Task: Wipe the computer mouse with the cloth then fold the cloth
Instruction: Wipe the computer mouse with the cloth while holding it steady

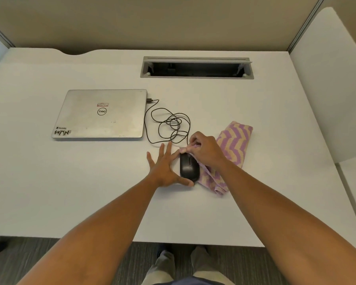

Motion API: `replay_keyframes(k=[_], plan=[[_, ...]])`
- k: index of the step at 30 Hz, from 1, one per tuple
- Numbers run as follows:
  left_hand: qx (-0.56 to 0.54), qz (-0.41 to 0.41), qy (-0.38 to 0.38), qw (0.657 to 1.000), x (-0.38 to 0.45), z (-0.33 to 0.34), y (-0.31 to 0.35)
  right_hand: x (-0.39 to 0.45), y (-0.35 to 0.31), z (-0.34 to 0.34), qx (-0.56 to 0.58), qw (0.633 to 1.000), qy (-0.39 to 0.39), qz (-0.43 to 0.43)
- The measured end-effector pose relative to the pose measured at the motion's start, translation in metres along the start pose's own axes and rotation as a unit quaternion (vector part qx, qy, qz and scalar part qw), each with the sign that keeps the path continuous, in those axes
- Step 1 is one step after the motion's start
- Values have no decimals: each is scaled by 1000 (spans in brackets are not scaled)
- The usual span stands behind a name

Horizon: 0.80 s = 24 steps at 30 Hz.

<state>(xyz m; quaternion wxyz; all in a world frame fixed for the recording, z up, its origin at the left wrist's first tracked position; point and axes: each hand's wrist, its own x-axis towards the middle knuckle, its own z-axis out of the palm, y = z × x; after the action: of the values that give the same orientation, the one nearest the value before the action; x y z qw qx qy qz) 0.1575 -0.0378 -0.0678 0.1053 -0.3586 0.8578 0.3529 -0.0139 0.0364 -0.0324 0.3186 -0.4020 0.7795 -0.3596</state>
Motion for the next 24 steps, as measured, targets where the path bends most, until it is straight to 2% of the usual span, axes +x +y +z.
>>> replay_keyframes(k=[3, 8, 15, 24], plan=[[1, -6, 2, 1000, 0, 0, 0, 1, 2, 0, 6, 1000, -3, 14], [-13, 7, 9, 1000, 0, 0, 1, -10, -3, 1, -96, 985, -70, -128], [40, 37, 3, 999, -2, 3, -7, -12, -7, 2, -84, 991, -53, -91], [52, 59, 44, 996, -4, 10, -12, -14, -11, 4, -105, 990, -51, -84]])
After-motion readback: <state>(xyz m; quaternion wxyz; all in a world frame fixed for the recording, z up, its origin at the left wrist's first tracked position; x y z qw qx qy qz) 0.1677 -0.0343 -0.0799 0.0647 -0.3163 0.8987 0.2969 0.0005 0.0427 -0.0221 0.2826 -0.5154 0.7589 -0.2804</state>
